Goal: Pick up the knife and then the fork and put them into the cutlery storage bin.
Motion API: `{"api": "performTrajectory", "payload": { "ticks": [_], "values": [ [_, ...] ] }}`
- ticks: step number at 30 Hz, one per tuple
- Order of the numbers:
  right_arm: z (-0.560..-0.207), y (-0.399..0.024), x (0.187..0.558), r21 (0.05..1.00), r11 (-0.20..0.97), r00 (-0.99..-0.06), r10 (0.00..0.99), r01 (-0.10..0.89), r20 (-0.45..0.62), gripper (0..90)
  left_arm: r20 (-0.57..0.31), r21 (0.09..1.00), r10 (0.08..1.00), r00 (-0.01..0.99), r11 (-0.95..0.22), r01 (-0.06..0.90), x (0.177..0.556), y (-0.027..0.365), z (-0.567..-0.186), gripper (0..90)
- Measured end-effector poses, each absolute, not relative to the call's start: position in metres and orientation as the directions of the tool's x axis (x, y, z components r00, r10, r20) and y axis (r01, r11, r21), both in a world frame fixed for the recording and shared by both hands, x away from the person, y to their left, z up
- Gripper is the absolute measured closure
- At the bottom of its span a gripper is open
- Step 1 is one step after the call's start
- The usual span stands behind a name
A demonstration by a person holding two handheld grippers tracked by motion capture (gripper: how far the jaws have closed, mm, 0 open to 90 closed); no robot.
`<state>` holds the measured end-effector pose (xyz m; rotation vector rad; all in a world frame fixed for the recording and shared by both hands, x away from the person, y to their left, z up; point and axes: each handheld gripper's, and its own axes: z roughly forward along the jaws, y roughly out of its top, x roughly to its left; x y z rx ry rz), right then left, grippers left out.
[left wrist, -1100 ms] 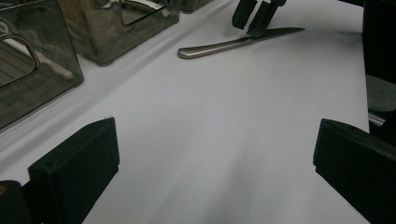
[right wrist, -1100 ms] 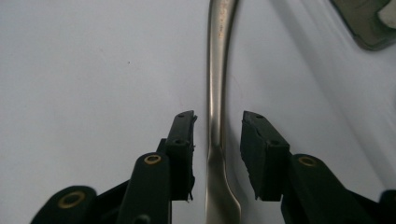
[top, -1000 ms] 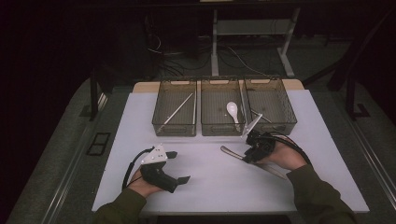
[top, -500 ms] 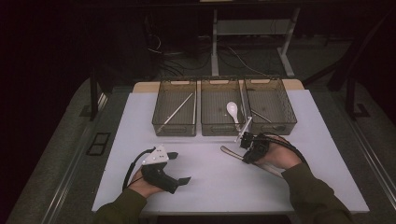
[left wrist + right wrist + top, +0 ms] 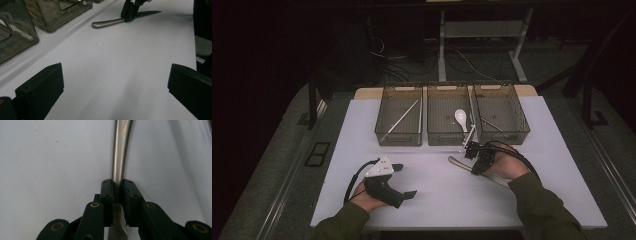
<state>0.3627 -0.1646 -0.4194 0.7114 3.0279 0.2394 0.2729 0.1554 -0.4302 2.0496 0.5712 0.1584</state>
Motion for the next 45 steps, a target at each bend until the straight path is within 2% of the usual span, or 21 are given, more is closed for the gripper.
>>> {"api": "performTrajectory", "payload": {
  "ticks": [15, 32, 45],
  "values": [
    [-0.415, -0.18, 0.36, 0.226, 0.847, -0.876, 0.476, 0.481, 0.079, 79.2, -0.117, 0.848, 0.457, 0.882, -0.416, 0.328, 0.272, 0.156, -0.429, 0.0],
    [-0.391, -0.213, 0.361, 0.405, 0.747, -0.844, 0.516, 0.526, 0.144, 79.2, -0.116, 0.849, 0.457, 0.882, -0.415, 0.327, 0.273, 0.156, -0.429, 0.0],
    [-0.37, -0.248, 0.362, 0.522, 0.626, -0.787, 0.595, 0.58, 0.162, 79.1, -0.119, 0.85, 0.459, 0.881, -0.411, 0.329, 0.273, 0.156, -0.429, 0.0]
  ]
}}
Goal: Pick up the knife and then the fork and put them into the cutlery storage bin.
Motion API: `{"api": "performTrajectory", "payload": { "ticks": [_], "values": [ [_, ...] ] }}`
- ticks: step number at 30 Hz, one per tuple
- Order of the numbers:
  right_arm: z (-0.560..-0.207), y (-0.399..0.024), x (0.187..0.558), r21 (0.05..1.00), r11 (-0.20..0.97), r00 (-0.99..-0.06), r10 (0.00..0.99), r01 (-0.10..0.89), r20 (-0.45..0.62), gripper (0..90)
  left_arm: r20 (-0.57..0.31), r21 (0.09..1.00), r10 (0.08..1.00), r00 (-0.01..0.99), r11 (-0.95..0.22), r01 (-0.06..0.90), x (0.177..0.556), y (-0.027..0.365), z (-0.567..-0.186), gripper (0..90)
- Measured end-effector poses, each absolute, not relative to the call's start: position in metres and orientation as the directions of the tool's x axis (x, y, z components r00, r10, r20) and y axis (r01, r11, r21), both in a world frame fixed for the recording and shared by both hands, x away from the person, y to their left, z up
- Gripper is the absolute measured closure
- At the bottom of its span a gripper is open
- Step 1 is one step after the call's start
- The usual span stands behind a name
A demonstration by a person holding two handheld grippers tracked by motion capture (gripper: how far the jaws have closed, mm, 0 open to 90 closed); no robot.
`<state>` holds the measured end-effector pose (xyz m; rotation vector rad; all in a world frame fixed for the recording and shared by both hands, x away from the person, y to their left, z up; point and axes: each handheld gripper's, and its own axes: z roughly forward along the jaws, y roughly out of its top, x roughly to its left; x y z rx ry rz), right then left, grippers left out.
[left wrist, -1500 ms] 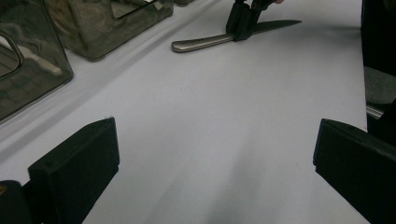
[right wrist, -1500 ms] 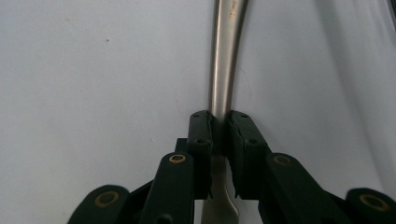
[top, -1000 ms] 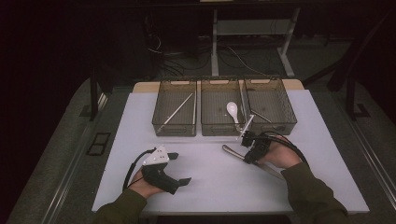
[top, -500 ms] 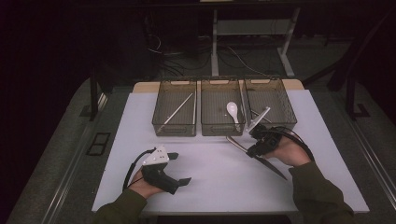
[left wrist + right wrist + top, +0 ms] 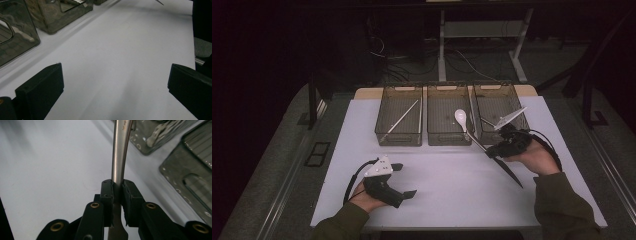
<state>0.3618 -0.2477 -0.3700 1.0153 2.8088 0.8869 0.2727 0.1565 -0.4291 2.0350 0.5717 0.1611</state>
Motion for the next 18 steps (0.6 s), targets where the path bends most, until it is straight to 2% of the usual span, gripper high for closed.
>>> {"api": "performTrajectory", "payload": {
  "ticks": [18],
  "values": [
    [-0.347, -0.282, 0.369, 0.622, 0.504, -0.722, 0.676, 0.6, 0.149, 79.1, -0.121, 0.847, 0.458, 0.881, -0.414, 0.332, 0.273, 0.156, -0.429, 0.0]
  ]
}}
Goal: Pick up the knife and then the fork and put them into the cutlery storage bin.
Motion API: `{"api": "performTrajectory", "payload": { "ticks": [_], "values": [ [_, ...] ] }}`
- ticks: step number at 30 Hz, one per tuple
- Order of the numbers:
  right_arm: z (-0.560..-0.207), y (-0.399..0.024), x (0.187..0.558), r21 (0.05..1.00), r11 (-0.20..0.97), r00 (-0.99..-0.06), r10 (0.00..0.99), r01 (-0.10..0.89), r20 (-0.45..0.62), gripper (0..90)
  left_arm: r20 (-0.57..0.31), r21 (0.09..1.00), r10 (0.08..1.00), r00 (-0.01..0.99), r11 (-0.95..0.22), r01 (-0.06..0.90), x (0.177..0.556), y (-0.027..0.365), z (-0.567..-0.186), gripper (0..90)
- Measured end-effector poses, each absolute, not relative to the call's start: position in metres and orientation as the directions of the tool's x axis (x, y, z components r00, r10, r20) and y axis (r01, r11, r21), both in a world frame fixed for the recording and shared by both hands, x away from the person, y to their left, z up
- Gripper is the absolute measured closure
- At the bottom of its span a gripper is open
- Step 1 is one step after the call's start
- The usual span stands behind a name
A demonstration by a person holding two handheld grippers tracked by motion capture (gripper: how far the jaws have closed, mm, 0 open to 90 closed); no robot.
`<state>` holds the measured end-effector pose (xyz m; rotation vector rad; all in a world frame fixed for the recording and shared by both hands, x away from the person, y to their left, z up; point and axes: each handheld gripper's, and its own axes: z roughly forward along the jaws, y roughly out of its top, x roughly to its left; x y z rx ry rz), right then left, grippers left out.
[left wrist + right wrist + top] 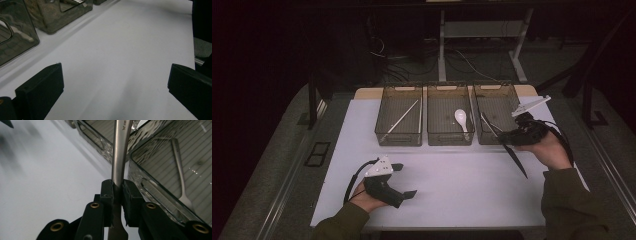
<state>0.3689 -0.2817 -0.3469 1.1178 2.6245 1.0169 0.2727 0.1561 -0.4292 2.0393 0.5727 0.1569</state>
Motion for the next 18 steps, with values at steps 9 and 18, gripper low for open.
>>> {"api": "performTrajectory", "payload": {
  "ticks": [9, 18],
  "values": [
    [-0.332, -0.289, 0.385, 0.627, 0.495, -0.7, 0.704, 0.602, 0.117, 79.1, -0.124, 0.847, 0.459, 0.88, -0.414, 0.334, 0.273, 0.156, -0.429, 0.0],
    [-0.305, -0.293, 0.414, 0.635, 0.485, -0.667, 0.743, 0.601, 0.064, 79.1, -0.125, 0.846, 0.457, 0.881, -0.415, 0.335, 0.273, 0.156, -0.43, 0.0]
  ]
}}
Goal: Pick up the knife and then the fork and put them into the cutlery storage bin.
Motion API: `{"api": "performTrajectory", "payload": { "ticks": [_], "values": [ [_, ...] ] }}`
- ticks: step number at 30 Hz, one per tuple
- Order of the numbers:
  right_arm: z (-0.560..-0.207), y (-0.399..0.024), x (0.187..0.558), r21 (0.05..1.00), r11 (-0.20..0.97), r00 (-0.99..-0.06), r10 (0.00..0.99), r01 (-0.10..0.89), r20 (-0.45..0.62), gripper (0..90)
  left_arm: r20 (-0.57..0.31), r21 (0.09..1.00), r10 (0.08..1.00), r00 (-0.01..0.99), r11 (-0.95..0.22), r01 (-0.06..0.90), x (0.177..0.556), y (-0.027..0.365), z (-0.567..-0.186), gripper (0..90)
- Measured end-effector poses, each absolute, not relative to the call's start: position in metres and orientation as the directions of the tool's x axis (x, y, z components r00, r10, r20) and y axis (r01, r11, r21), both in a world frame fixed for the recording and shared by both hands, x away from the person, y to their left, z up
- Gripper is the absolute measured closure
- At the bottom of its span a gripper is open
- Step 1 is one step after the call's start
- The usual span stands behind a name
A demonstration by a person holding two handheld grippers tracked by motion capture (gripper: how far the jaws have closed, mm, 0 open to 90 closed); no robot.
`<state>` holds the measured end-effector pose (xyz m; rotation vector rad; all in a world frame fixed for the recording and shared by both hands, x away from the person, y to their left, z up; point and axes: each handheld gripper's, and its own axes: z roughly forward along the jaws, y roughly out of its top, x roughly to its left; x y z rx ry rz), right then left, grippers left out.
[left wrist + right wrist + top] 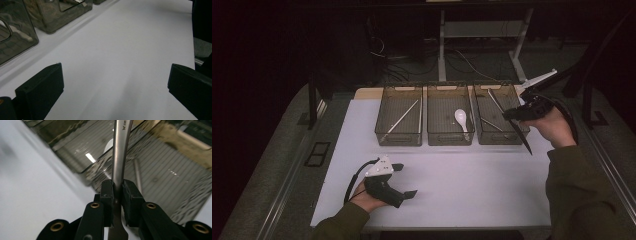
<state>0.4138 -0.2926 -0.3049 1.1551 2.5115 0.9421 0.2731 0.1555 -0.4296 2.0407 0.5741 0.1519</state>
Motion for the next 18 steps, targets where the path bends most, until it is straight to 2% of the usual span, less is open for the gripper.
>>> {"api": "performTrajectory", "payload": {
  "ticks": [9, 18],
  "values": [
    [-0.286, -0.293, 0.449, 0.664, 0.452, -0.631, 0.775, 0.595, 0.038, 79.1, -0.128, 0.845, 0.458, 0.88, -0.414, 0.339, 0.274, 0.156, -0.43, 0.0],
    [-0.287, -0.295, 0.48, 0.688, 0.412, -0.571, 0.821, 0.597, 0.003, 79.1, -0.13, 0.844, 0.453, 0.882, -0.416, 0.338, 0.273, 0.156, -0.43, 0.0]
  ]
}}
